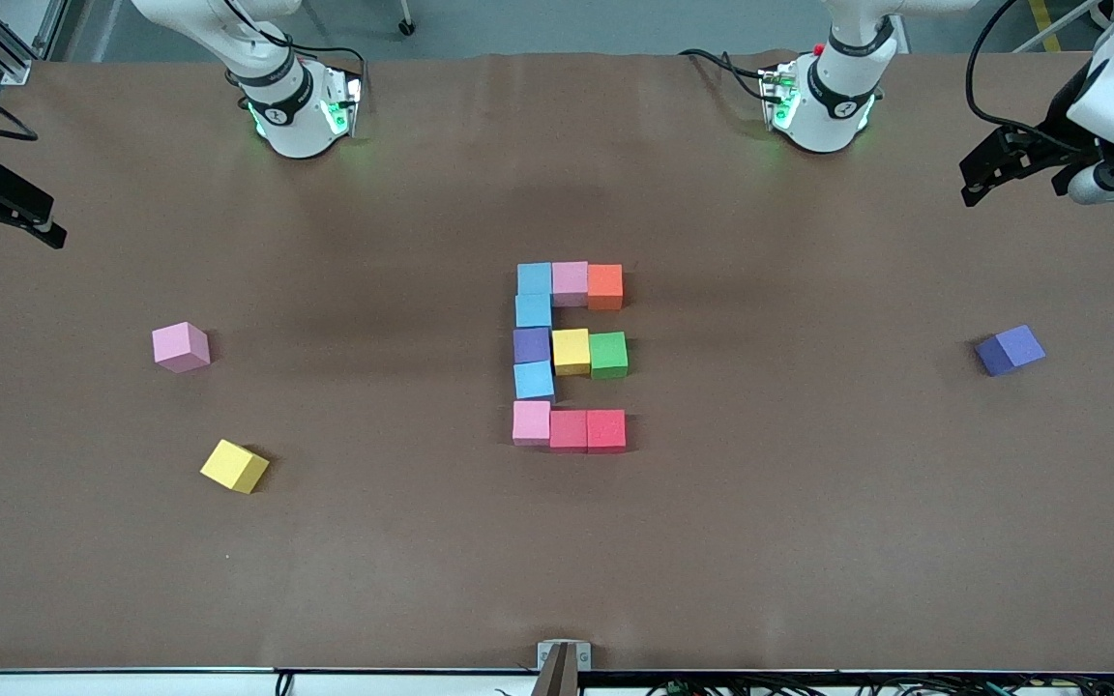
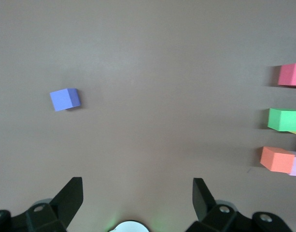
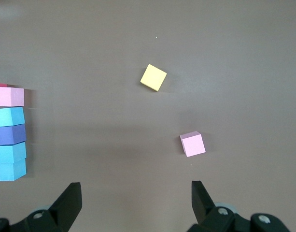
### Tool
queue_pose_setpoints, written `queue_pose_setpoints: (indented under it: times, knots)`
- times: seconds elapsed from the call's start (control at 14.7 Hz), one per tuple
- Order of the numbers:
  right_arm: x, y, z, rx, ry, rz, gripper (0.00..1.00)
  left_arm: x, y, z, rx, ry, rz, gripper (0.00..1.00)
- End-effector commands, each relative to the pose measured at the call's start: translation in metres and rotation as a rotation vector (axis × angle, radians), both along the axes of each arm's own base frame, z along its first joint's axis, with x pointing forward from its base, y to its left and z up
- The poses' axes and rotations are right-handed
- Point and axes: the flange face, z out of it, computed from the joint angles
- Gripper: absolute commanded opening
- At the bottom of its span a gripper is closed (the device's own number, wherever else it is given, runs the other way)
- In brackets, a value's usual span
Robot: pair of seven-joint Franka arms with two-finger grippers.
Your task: Arrange 11 blocks into digit 3
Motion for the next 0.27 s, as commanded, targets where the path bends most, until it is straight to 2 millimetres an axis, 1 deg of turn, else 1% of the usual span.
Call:
queue_pose_setpoints:
  times: [0.0,0.2]
  knots:
    - [-0.0030,0.0002,0.0019,-0.013,0.001,-0.001,1.00,0.0004,0.0026,0.0035,-0.033,-0.009,-0.007,1.00]
    - [-0.0027,-0.0004,0.0029,-0.011,-0.004,-0.003,1.00,0.0020,0.0031,0.0076,-0.036,-0.017,-0.029,1.00]
